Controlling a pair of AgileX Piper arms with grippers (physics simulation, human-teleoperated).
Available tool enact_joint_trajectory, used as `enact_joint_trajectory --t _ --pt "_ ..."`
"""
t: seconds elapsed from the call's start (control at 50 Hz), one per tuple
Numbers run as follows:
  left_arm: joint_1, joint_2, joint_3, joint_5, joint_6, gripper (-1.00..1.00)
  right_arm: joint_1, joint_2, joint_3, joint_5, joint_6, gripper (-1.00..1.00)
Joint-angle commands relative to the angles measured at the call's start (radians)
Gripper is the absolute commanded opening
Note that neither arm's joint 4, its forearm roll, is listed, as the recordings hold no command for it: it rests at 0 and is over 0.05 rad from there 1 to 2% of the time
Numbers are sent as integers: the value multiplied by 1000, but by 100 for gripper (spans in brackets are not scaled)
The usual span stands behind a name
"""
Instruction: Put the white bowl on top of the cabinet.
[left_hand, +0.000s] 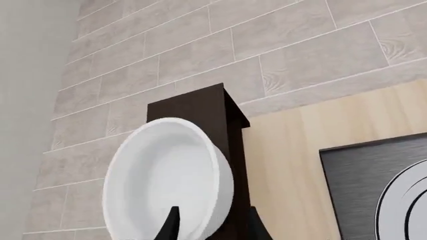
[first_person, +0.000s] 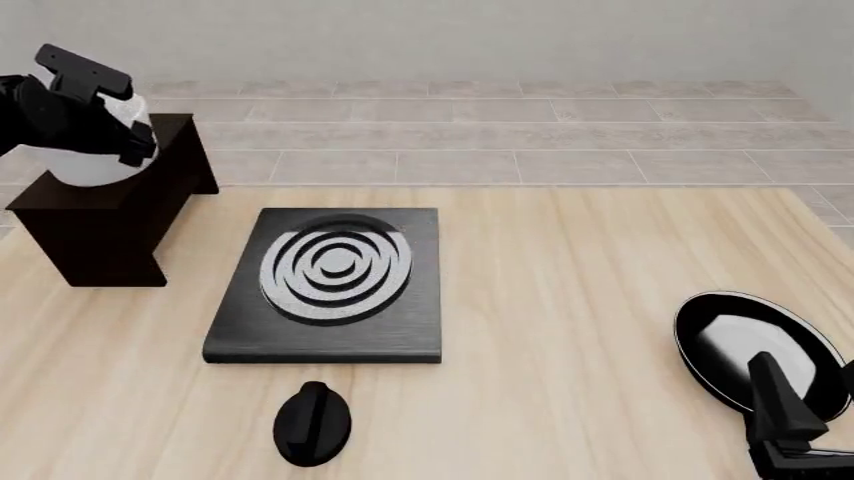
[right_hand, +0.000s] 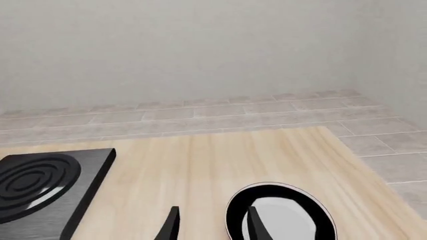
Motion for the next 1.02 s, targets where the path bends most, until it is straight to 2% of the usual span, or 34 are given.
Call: enact_joint_trajectory --t 0.02,0.16,0.26,0.34,0.46,0.6,0.66,0.7,0.84,0.88,0.96,1.0,1.02 --pt "6 -19 -19 5 35 100 2 -3 0 1 -5 100" --pt "-14 -54 -51 18 14 100 1 -2 0 1 -6 100" --pt "-21 -74 -29 9 31 100 -1 -1 0 1 -5 100" --pt "-31 -97 -44 20 11 100 -1 0 0 0 -5 100" --pt "-57 -167 -17 3 -23 100 -2 -1 0 1 -4 100" --pt "-99 -295 109 -60 -41 100 -1 0 0 0 -1 100" --pt "-110 -340 149 -74 -74 100 -1 -1 0 0 -2 100" --pt "-112 -366 190 -91 -62 100 -1 -2 0 1 -3 100" --pt "-138 -457 260 -116 -101 100 -3 -4 0 2 -1 100" --pt "-149 -499 325 -154 -66 100 -3 -4 0 2 -2 100" --pt "-166 -543 371 -174 -94 100 -3 -3 0 2 -1 100" --pt "-177 -585 435 -207 -52 100 0 -2 0 1 -4 100" --pt "-190 -613 447 -210 -110 100 -1 -3 0 2 -3 100"
